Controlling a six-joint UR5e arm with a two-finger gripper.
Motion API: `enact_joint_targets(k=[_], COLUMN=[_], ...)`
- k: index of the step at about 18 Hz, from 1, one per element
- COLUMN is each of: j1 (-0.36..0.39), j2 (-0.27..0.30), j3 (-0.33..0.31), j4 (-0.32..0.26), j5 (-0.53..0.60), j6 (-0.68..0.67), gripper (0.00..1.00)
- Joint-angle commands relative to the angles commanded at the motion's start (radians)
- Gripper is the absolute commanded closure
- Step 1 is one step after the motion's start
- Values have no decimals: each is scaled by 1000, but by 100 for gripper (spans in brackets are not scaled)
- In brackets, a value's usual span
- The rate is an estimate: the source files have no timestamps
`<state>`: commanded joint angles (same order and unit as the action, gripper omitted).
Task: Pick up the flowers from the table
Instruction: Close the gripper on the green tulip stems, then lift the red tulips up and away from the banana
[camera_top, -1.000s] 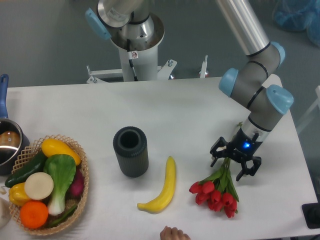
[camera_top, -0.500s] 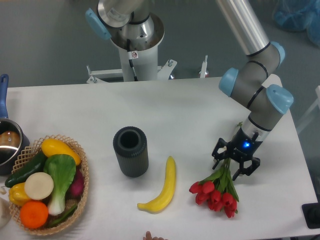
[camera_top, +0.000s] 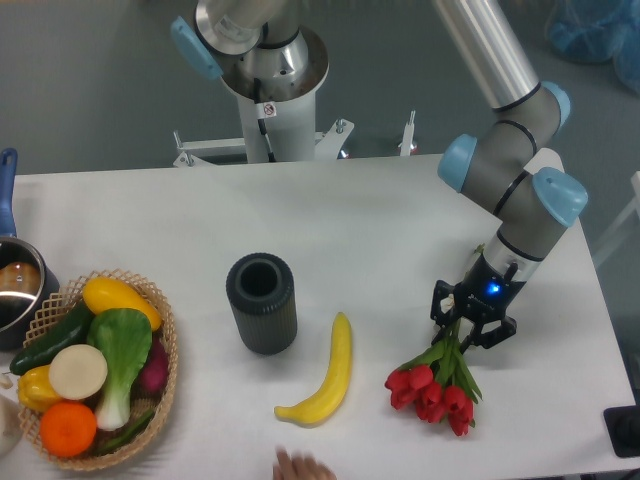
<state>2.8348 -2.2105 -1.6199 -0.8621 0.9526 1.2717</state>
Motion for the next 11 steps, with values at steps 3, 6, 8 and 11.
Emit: enact_joint_targets(k=[3,6,8,11], j1=[0,-2,0,5], j2=[2,8,6,29], j3=[-2,-3,-5,-3], j4=[0,0,2,2], j5=[0,0,2,2], j6=[0,0,8,9], gripper=[62,62,63,64])
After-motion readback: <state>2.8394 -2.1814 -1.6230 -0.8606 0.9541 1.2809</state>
